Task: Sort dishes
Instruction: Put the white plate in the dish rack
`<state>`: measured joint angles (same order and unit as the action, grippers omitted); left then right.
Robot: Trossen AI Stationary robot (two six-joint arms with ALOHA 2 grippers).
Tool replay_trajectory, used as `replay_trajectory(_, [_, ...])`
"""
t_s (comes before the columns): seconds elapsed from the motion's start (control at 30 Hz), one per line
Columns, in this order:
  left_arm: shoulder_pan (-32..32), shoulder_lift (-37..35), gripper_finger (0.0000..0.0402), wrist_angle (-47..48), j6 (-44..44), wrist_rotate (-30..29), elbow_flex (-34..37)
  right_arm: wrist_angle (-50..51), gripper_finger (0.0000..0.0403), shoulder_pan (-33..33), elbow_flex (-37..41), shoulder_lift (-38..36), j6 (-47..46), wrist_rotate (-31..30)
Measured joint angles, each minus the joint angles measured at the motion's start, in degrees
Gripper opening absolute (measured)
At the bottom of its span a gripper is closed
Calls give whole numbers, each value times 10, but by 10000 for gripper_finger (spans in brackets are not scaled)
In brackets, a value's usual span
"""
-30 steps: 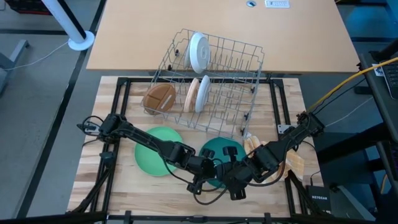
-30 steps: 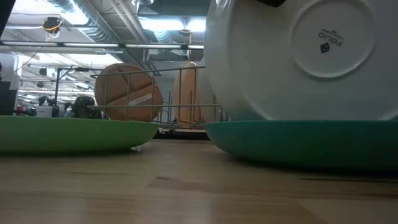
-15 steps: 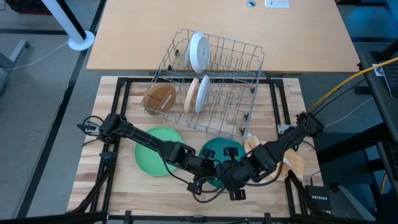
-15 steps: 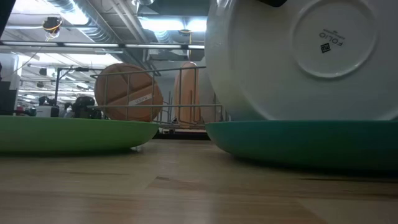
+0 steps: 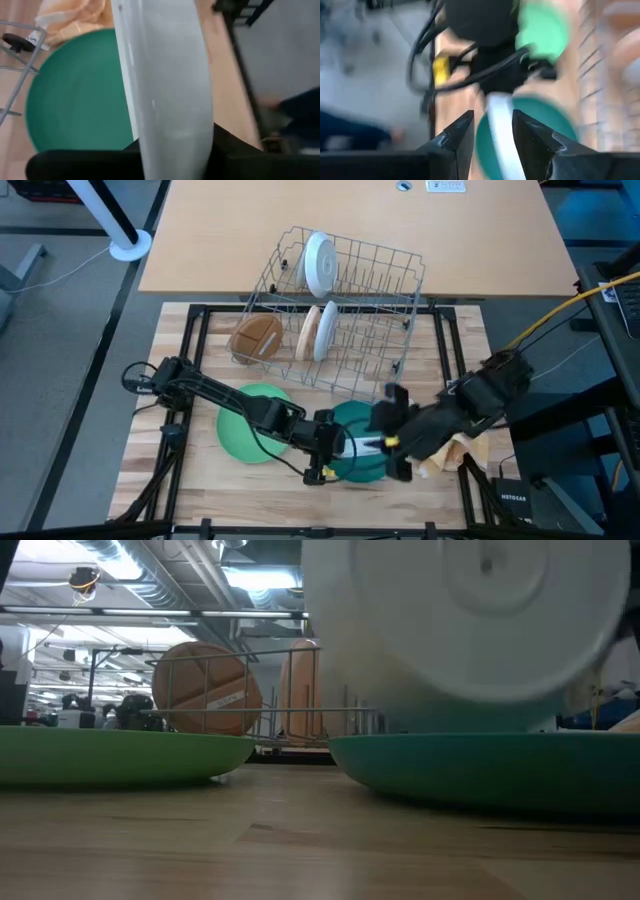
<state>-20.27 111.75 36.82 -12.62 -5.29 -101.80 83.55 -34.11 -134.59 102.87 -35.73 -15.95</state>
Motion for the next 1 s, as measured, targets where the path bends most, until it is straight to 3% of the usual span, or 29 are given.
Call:
replay_trajectory(0.3, [11, -68, 55, -22, -91, -1, 0, -24, 137, 0, 25, -111, 6, -181])
replay_trajectory(0.5, [45, -105, 55, -61, -128, -15, -1, -25, 137, 0, 25, -156, 62, -277])
replay_trajectory(0.73, [139, -126, 55, -149, -140, -39, -2, -24, 137, 0, 26, -192, 155, -397])
replay_trajectory(1.0, [296, -128, 55, -243, -160, -38, -2, -3, 137, 0, 26, -226, 237, -565])
